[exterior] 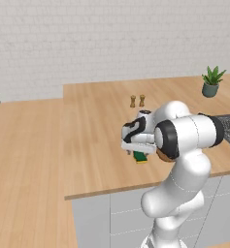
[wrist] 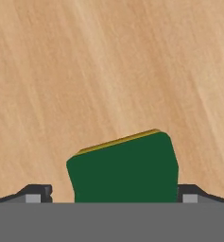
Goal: Pick up the sponge from the counter and clean the cutting board by briefly scrubbing or pressing down on the cutting board. Once finished, release the sponge.
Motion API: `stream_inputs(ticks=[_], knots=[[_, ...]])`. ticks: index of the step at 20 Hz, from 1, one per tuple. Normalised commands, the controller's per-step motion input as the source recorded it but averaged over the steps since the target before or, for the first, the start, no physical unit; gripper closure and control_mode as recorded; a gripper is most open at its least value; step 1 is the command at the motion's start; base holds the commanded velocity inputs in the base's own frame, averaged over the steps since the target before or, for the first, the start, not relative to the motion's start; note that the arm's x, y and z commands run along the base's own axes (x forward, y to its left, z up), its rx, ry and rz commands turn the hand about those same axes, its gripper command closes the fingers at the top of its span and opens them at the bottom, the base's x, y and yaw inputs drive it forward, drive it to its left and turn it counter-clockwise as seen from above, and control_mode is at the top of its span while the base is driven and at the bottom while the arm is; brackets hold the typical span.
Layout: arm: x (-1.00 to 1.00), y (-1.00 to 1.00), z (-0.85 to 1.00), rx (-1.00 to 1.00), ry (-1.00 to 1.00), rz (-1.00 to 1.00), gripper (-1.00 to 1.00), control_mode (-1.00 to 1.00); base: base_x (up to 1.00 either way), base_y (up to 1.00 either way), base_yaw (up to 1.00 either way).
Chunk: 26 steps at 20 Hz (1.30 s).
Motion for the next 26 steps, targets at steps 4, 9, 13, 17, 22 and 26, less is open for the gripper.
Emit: stream_inputs(ticks=[4,9,13,17,22,26], knots=[[0.00,0.00,-0.02,0.00,0.00,-0.03,1.00,-1.00,0.00,0.00,0.00],[0.00,0.00,0.00,0.00,0.00,-0.01,1.00,-1.00,0.00,0.00,0.00],[-0.10,0.00,0.34,0.00,0.00,-0.01,1.00,-1.00,0.00,0.00,0.00],[-0.17,-0.16,0.39,0.00,0.00,-0.13,1.00,-1.00,0.00,0.00,0.00],[-0.24,-0.51,0.33,-0.01,0.00,-0.09,1.00,-1.00,0.00,0.00,0.00],[-0.26,-0.64,0.05,0.00,0.00,-0.05,1.00,-1.00,0.00,0.00,0.00]])
